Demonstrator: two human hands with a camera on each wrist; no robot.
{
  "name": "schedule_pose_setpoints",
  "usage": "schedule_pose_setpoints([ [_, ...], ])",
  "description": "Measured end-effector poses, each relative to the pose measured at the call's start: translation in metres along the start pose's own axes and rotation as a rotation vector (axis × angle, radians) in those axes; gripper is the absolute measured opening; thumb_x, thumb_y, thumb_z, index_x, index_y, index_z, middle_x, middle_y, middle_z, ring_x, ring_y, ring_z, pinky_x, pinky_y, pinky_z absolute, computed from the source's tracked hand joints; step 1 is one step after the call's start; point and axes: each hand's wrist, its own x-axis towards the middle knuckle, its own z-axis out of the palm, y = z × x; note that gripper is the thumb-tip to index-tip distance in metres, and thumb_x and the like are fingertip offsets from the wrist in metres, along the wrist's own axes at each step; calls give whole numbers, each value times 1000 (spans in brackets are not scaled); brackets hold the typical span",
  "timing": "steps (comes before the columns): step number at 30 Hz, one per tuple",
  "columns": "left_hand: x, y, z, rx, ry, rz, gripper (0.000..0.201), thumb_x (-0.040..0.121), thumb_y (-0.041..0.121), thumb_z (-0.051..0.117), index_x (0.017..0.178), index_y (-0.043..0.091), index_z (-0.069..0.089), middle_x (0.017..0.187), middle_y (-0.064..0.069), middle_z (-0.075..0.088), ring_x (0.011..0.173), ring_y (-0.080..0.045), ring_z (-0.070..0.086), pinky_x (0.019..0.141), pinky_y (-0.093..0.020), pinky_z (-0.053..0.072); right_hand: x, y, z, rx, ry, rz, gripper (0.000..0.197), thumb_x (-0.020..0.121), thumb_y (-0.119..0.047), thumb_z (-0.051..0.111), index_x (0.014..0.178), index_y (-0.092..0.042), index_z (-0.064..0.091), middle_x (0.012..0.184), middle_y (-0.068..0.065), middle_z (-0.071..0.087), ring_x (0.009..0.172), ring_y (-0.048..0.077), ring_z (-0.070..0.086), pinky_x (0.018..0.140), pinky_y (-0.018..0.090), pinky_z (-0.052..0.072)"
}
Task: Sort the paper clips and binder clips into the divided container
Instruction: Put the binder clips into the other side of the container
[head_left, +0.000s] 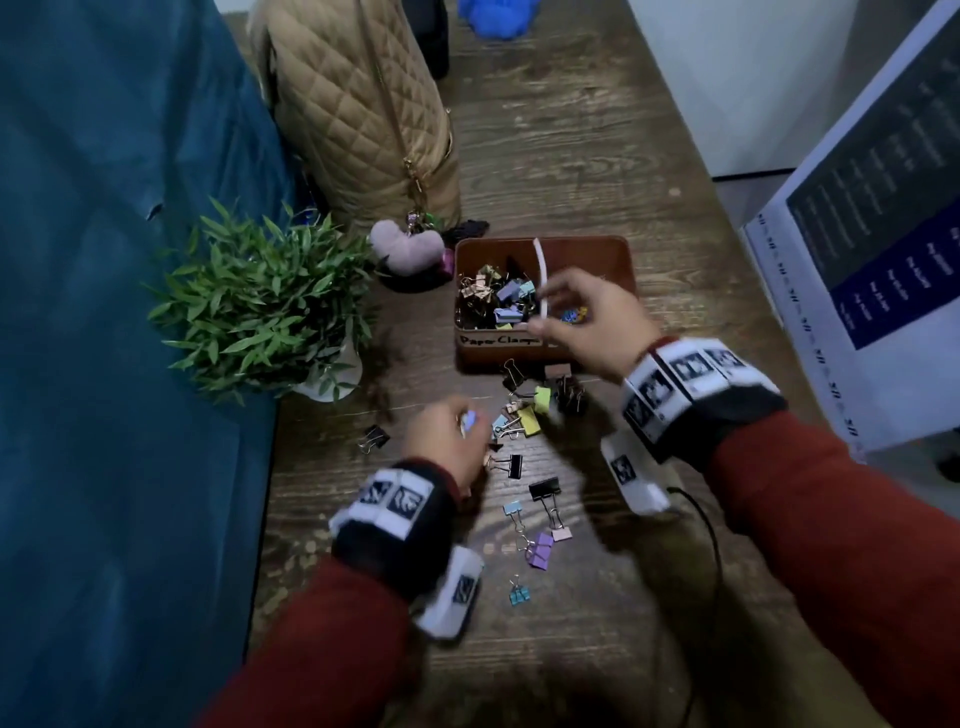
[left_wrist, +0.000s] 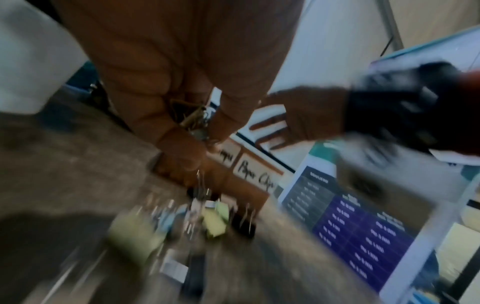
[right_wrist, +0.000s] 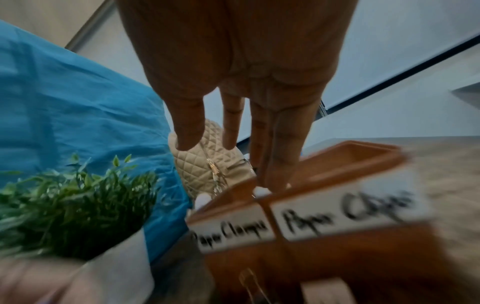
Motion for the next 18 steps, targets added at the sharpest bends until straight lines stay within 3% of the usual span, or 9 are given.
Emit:
schedule_pose_setpoints([
  [2,25,24,-18,-49,61,55,12,92,22,56,93,16,66,83,3,64,66,-3,56,53,-13,42,-22,30,1,-19,-63,55,20,79,-24,72,97,-23,63,96,0,68,87,16,63,82,29,51],
  [3,40,37,-25,-55,102,92,13,91,23,56,92,15,66,83,2,65,68,-7,59,55,-14,45,-32,43,2,-58,-91,96,17,80,-24,71,95,-25,63,95,-1,68,83,15,62,80,28,51],
  [5,66,59,-33,-48,178,154,17,90,26,56,93,14,67,91,-5,69,85,-22,64,71,-22,46,-44,61,5,-171,-112,150,19,82,-20,69,98,-27,63,99,-2,65,83,13,57,78,23,46],
  [7,82,76,-39,-58,194,166,22,90,31,56,101,14,65,102,-6,68,97,-23,61,79,-23,42,-47,71,9,-291,-132,121,28,83,-15,66,109,-25,61,111,-1,60,94,14,55,84,23,43],
  [10,86,81,-44,-98,160,163,45,87,47,58,122,19,56,121,-3,61,109,-18,57,95,-27,43,-38,74,20,-437,-202,-36,51,80,-17,68,127,-23,51,136,1,45,122,22,46,105,33,38],
  [14,65,39,-41,-65,197,205,45,93,44,48,130,18,52,130,-7,58,118,-20,54,101,-32,40,-19,64,46,-620,-311,-163,69,81,-27,66,140,-33,31,149,3,27,128,30,34,104,43,39],
  [18,36,-27,-30,103,193,98,38,94,26,52,129,14,52,129,-12,55,119,-27,51,101,-33,38,-9,56,72,-802,-435,-113,87,80,-30,68,143,-41,9,151,7,16,128,44,28,96,52,44],
])
